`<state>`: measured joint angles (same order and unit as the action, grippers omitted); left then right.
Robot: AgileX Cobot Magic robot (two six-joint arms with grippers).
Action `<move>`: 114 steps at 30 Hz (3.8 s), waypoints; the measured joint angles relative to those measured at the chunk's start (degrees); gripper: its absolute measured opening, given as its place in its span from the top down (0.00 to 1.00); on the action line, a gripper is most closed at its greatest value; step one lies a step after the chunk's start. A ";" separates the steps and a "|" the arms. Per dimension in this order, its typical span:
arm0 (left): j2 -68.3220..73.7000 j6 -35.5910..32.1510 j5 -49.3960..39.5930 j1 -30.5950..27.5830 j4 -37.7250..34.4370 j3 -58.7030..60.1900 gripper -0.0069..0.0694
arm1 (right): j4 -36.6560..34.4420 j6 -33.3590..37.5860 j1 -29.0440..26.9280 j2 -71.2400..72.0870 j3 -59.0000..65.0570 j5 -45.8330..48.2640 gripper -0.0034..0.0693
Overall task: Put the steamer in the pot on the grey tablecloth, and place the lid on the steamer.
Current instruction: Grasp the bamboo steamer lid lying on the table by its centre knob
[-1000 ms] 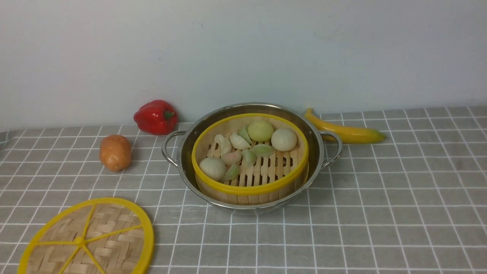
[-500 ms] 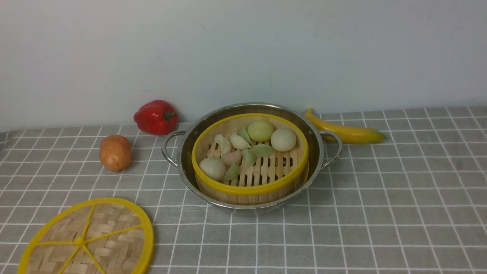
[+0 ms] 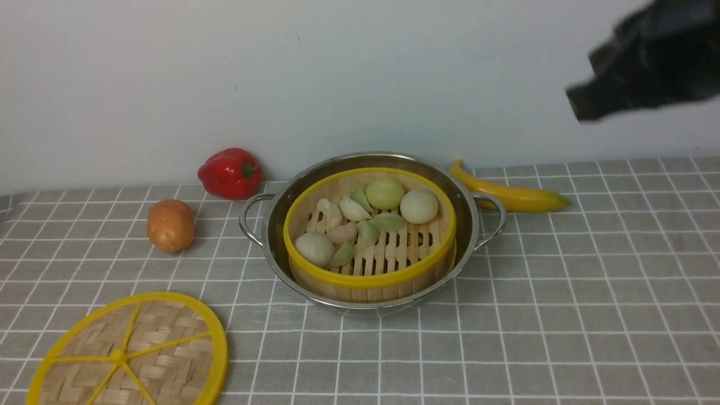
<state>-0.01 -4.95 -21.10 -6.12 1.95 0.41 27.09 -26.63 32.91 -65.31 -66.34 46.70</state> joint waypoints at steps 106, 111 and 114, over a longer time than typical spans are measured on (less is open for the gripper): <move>0.00 3.65 8.50 0.00 -7.06 0.11 0.59 | -23.83 16.62 -28.22 65.12 66.83 -26.85 0.62; 0.00 7.01 16.82 0.00 -14.43 0.11 0.59 | -23.83 16.62 -28.22 65.12 66.83 -26.96 0.62; 0.00 8.44 22.74 0.00 -16.91 0.11 0.59 | -23.83 16.62 -28.22 65.12 66.83 -26.96 0.62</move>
<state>-0.01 3.49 1.64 -6.12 -14.97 0.52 3.26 -10.02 4.69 -0.20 0.48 19.74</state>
